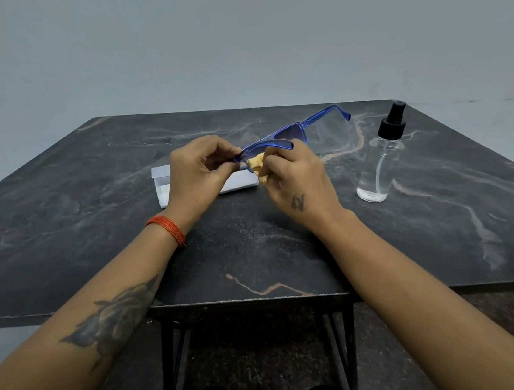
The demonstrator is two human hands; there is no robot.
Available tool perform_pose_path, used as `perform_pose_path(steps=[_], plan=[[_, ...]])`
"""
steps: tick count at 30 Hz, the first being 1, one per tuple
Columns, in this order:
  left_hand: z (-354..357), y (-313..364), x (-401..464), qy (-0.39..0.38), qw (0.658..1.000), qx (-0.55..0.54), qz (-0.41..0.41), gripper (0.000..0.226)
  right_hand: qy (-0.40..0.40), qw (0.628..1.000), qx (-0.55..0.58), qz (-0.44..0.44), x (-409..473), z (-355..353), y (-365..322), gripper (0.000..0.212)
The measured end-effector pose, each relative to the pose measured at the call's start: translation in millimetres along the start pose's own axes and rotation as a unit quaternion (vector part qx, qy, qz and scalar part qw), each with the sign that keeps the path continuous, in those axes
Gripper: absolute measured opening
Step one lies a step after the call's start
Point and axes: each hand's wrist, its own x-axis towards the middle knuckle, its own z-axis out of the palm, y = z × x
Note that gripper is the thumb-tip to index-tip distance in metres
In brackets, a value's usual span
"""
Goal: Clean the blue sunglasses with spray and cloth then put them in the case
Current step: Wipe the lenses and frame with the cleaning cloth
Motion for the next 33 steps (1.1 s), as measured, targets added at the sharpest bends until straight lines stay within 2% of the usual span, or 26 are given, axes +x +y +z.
perform_pose_path(steps=[5,9,12,14,16,21,29,33], plan=[[-1.6,2.5,1.5,-0.003,1.000,-0.007,-0.003,0.028,0.056,0.998,-0.035,-0.005,1.4,-1.6,4.4,0.003],[-1.7,5.0,1.7,-0.001,1.000,-0.012,-0.011,0.029,0.123,0.988,0.027,0.088,4.0,-0.1,6.0,0.007],[-1.7,5.3,2.2,0.001,1.000,-0.009,-0.010,0.029,0.169,0.964,0.110,0.173,6.9,-1.7,7.8,0.006],[-1.4,5.6,2.0,0.002,1.000,-0.006,-0.009,0.030,0.180,0.958,0.128,0.184,7.1,-1.9,6.7,0.004],[-1.1,5.7,1.6,0.004,1.000,-0.006,-0.006,0.030,0.157,0.969,0.106,0.161,5.4,-0.5,3.1,0.002],[-2.1,4.1,1.6,0.008,1.000,0.002,0.007,0.029,0.055,0.989,0.068,0.121,0.9,5.7,0.3,0.026],[-1.8,2.4,0.4,0.012,0.999,0.020,0.021,0.016,0.004,0.981,0.096,0.167,3.1,9.2,2.0,0.018],[-1.1,1.5,0.3,0.010,1.000,0.018,0.019,0.017,-0.006,0.980,0.129,0.152,2.9,7.2,0.1,0.013]])
